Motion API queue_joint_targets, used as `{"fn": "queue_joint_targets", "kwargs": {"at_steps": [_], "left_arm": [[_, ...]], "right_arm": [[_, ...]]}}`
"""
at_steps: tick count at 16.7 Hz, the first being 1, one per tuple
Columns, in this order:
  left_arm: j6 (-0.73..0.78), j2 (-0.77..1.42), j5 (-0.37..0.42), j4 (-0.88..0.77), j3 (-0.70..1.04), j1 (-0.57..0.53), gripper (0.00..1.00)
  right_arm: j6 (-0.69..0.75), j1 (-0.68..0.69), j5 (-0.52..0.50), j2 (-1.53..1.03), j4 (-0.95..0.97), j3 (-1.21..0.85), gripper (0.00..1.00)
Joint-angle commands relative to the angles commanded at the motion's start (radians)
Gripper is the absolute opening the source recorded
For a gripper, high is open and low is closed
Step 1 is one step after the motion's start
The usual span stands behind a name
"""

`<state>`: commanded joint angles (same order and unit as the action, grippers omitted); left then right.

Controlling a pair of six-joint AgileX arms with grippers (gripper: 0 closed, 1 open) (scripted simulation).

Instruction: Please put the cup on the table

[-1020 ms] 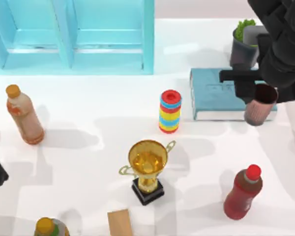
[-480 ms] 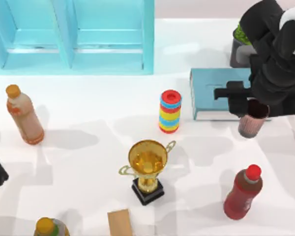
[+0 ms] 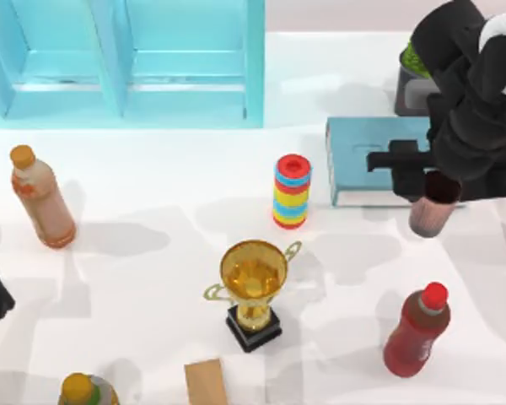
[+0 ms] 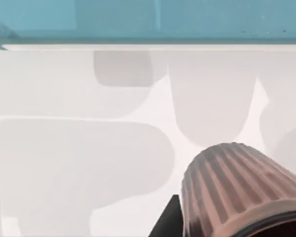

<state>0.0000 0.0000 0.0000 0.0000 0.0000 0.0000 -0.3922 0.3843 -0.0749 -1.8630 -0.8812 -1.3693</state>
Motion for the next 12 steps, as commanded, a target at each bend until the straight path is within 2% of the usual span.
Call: {"fn": "queue_joint_targets", "kwargs": {"at_steps": [6,12], "left_arm": [[0.000,0.000,0.000,0.000,0.000,0.000,1.00],[0.000,0.000,0.000,0.000,0.000,0.000,1.00]], "right_arm": [[0.000,0.000,0.000,0.000,0.000,0.000,0.98],[0.000,0.000,0.000,0.000,0.000,0.000,1.00]]}}
